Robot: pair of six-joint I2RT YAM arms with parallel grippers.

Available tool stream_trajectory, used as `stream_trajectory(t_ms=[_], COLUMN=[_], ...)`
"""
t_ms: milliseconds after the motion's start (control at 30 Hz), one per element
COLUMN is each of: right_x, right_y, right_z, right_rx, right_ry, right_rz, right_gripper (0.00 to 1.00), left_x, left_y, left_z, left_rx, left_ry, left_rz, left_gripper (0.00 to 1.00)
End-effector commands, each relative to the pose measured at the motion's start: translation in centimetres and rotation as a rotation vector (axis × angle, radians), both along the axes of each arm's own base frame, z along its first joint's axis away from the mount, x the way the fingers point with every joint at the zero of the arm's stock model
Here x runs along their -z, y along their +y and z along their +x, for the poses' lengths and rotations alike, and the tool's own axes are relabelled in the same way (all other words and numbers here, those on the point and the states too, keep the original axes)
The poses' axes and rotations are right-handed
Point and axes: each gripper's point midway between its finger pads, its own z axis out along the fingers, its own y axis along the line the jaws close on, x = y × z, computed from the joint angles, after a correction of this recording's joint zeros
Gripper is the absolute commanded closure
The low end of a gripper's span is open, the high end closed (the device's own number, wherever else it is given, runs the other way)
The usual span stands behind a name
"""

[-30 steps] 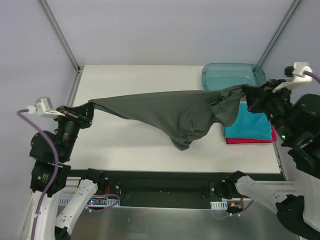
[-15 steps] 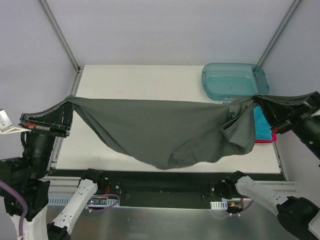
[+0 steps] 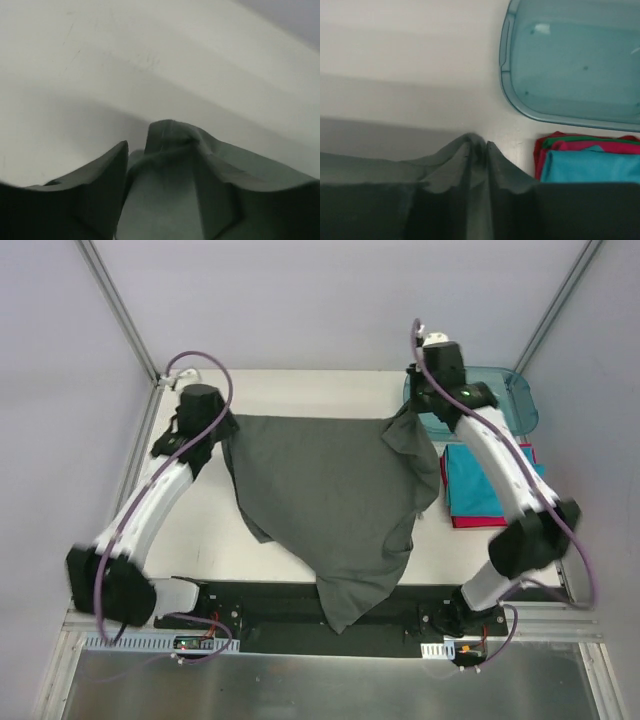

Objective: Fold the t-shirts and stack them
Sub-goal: Flatten out the tshirt

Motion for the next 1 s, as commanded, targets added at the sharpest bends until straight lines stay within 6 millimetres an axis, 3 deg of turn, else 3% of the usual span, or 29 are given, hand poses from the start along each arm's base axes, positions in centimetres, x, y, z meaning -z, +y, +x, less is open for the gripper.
stream_trajectory(t_ms=[0, 33, 67, 133, 167, 267, 400, 467, 633, 733, 867, 967], right_x=[7.0, 8.5, 9.7, 11.1, 11.4, 11.9, 14.5, 16.6, 21.0, 23.1, 26.3, 27.9], right_y=[0.9, 1.1, 1.1, 0.3, -0.1, -1.2, 0.1, 2.3, 11.1, 13.3, 11.8, 10.6], right_z=[7.1, 7.9, 8.2, 8.4, 8.3, 5.7, -1.3, -5.6, -15.5, -17.7, -17.3, -16.2], right_rx=[0.018, 0.024, 0.026, 0.070, 0.083, 0.121, 0.088, 0.009, -0.339, -0.374, -0.257, -0.165], right_ry=[0.101, 0.144, 0.187, 0.240, 0.246, 0.269, 0.347, 0.387, 0.486, 0.533, 0.599, 0.637], right_rz=[-0.032, -0.053, -0.074, -0.142, -0.169, -0.217, -0.158, -0.103, 0.134, 0.227, 0.140, 0.110], right_gripper=[0.56, 0.45, 0.31, 0.19, 0.04, 0.04, 0.04, 0.04, 0.04, 0.04, 0.04, 0.04], left_x=[7.1, 8.5, 9.5, 11.2, 11.6, 12.4, 15.0, 16.3, 19.9, 21.2, 21.3, 22.6], left_y=[-0.2, -1.0, -1.4, -2.1, -2.1, -2.3, -1.6, -1.6, -2.7, -3.1, -4.6, -4.9], left_z=[5.0, 5.7, 6.0, 6.0, 5.5, 3.2, -2.1, -5.0, -11.7, -14.2, -16.1, -17.3], left_rx=[0.026, 0.054, 0.066, 0.087, 0.082, 0.087, 0.052, 0.050, 0.081, 0.091, 0.181, 0.194], left_ry=[0.233, 0.288, 0.324, 0.367, 0.379, 0.398, 0.445, 0.463, 0.493, 0.473, 0.431, 0.438], left_rz=[0.085, 0.069, 0.062, 0.035, 0.021, -0.017, -0.068, -0.113, -0.258, -0.321, -0.402, -0.431], left_gripper=[0.22, 0.08, 0.01, 0.01, 0.01, 0.01, 0.01, 0.01, 0.01, 0.01, 0.01, 0.01])
